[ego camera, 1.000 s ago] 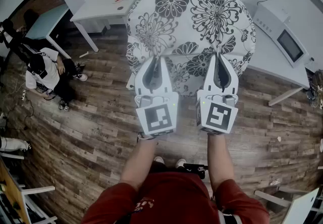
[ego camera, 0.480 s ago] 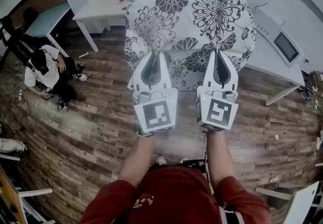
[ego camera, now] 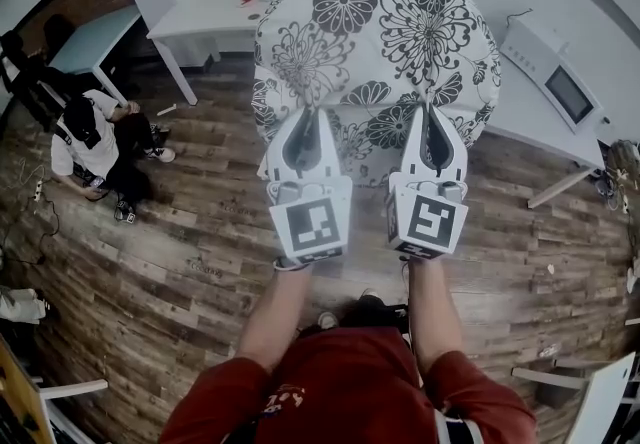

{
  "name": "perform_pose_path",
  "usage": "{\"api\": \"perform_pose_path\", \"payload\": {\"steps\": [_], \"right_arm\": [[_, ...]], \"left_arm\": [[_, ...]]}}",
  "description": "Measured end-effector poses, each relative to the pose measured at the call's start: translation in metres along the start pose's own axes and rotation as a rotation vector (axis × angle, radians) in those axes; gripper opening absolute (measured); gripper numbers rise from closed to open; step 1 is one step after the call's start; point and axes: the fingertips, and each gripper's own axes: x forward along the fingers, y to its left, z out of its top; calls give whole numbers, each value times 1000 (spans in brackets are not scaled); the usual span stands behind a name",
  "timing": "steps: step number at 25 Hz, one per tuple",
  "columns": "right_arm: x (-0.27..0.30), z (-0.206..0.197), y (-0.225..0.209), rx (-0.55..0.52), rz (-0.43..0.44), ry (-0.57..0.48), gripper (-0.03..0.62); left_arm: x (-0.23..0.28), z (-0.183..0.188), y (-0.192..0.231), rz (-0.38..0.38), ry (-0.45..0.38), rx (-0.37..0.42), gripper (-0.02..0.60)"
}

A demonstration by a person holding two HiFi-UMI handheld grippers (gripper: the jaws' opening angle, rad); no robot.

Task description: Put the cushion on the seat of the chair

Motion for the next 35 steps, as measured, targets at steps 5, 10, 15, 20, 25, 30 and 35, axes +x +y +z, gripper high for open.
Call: {"api": "perform_pose_path", "payload": {"steps": [5,10,15,20,25,30,35], "right_arm": [[3,-6,-4,-6,0,33,29],[1,-11,-2,-1,31,28,29],[-3,-12,-4,-13,29,-7,29],[7,-21,-4,-15,24,-31,29],[8,-24,-5,-10,21,-54,29],[9,-24,-7,-5,24,-85,29],[8,-24,-6,-21,37,-108,29]], "left_arm": [[2,-4,-1,5,19,-8,41],[-1,-5,-4,13,5,-16,41],[-3,-4,-6,15,-40,-27,41],[7,-14,-5,15,-65,-23,41],[8,-18,-5,19,-82,-7,41],[10,-21,-8,25,-102,-9,41],[10,-24,-7,43,-119,-13,41]]}}
